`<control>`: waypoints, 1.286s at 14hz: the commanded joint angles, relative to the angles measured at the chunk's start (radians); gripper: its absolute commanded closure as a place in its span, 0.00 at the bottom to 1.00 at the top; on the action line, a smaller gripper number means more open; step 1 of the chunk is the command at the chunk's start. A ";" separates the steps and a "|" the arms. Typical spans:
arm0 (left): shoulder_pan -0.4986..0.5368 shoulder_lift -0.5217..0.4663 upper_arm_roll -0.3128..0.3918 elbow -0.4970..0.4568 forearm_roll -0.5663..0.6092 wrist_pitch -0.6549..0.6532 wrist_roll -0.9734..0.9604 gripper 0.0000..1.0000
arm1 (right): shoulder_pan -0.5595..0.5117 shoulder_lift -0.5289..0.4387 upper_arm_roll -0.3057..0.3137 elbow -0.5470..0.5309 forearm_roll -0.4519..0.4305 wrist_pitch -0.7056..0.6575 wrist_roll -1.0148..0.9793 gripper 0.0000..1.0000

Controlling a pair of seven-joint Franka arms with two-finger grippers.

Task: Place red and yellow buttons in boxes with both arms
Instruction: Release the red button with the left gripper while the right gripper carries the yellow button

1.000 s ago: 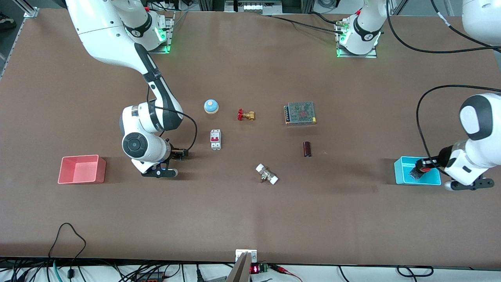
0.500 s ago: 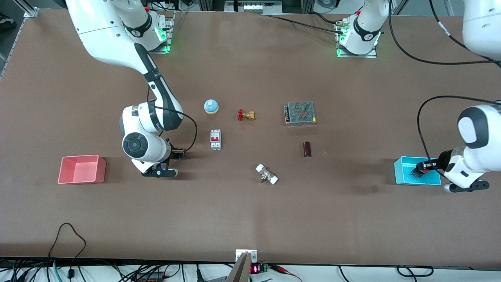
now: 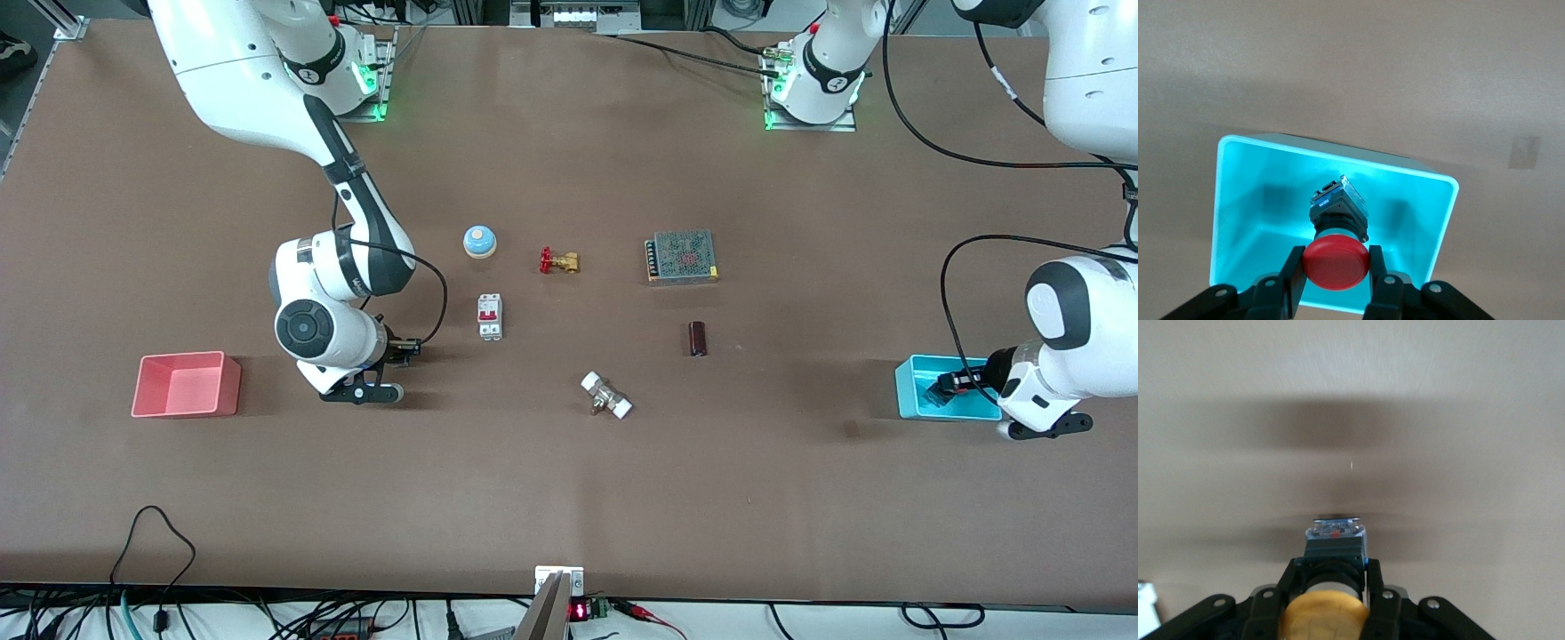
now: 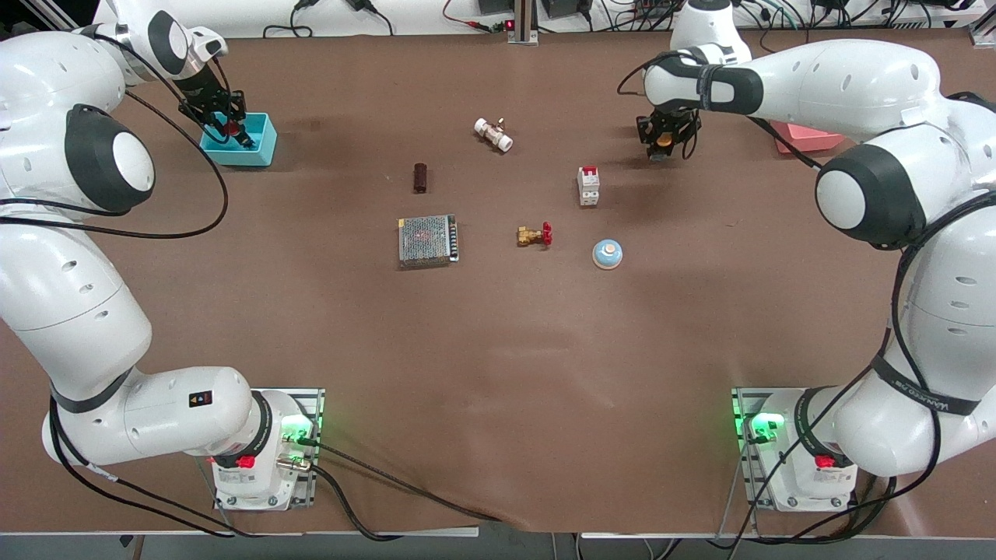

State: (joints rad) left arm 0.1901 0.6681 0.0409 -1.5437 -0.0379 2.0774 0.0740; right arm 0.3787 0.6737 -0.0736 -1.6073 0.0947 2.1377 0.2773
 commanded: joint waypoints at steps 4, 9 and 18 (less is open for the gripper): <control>-0.003 0.016 0.001 0.045 0.015 -0.007 0.013 0.37 | -0.056 -0.111 -0.107 0.032 -0.009 -0.065 -0.062 0.63; -0.032 -0.025 -0.010 0.111 0.070 -0.010 0.009 0.13 | -0.240 -0.106 -0.149 0.052 -0.006 -0.108 -0.283 0.63; -0.159 -0.270 -0.019 0.097 0.076 -0.227 -0.080 0.00 | -0.372 -0.034 -0.149 0.052 -0.003 -0.085 -0.518 0.62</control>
State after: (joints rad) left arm 0.0470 0.4827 0.0237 -1.4167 0.0193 1.9157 0.0261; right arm 0.0333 0.6205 -0.2360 -1.5683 0.0914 2.0487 -0.1878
